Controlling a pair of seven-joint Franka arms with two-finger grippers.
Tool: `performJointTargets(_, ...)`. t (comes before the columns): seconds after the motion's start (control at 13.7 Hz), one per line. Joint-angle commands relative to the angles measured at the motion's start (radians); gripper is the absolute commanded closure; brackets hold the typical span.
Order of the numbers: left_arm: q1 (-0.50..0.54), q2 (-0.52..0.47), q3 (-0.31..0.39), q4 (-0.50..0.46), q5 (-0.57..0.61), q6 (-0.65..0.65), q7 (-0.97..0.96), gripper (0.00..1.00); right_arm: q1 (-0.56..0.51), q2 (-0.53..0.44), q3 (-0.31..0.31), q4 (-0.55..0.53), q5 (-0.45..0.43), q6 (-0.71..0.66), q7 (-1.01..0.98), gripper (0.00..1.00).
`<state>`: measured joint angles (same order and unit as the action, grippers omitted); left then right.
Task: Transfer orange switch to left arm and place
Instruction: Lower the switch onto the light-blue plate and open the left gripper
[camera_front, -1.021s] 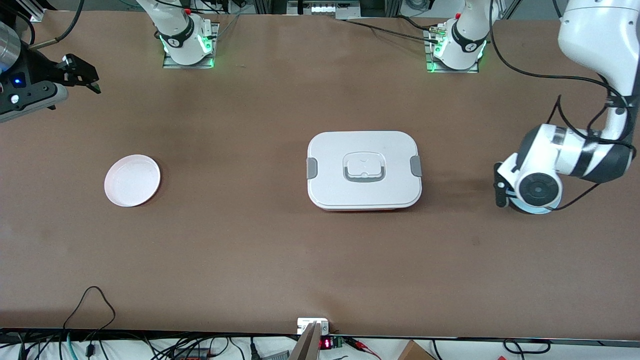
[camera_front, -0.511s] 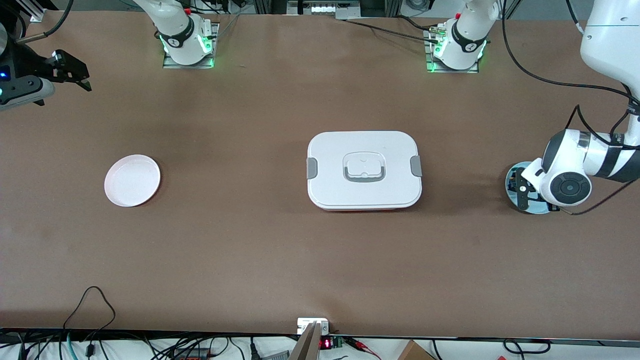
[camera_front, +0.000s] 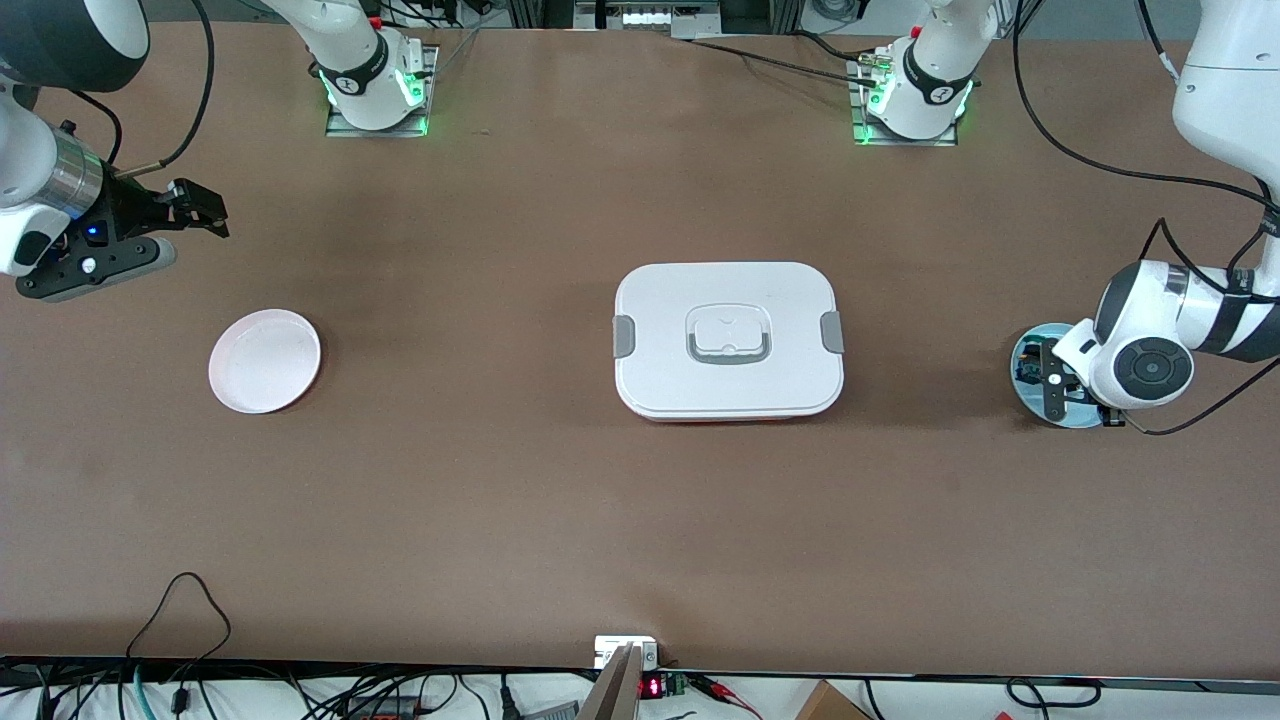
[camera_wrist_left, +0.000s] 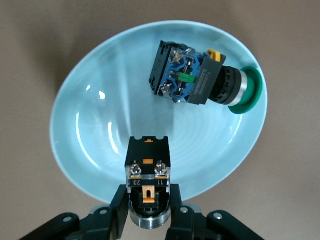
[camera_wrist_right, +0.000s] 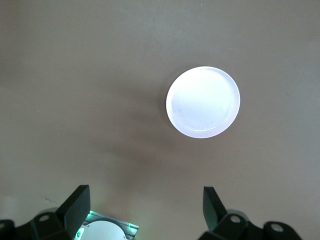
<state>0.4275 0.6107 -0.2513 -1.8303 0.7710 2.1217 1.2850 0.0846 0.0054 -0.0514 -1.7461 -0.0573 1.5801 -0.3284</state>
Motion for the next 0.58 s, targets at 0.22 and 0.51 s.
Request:
performJointTargets(0.22, 0.013, 0.018, -0.009, -0.001, 0.030, 0.020, 0.004, 0.96, 0.015, -0.044, 0.002, -0.015, 0.048, 0.008, 0.023, 0.00)
performJointTargets(0.51, 0.022, 0.017, -0.013, -0.001, 0.048, 0.026, 0.040, 0.00, 0.029, -0.048, 0.005, -0.013, 0.048, 0.008, 0.092, 0.00)
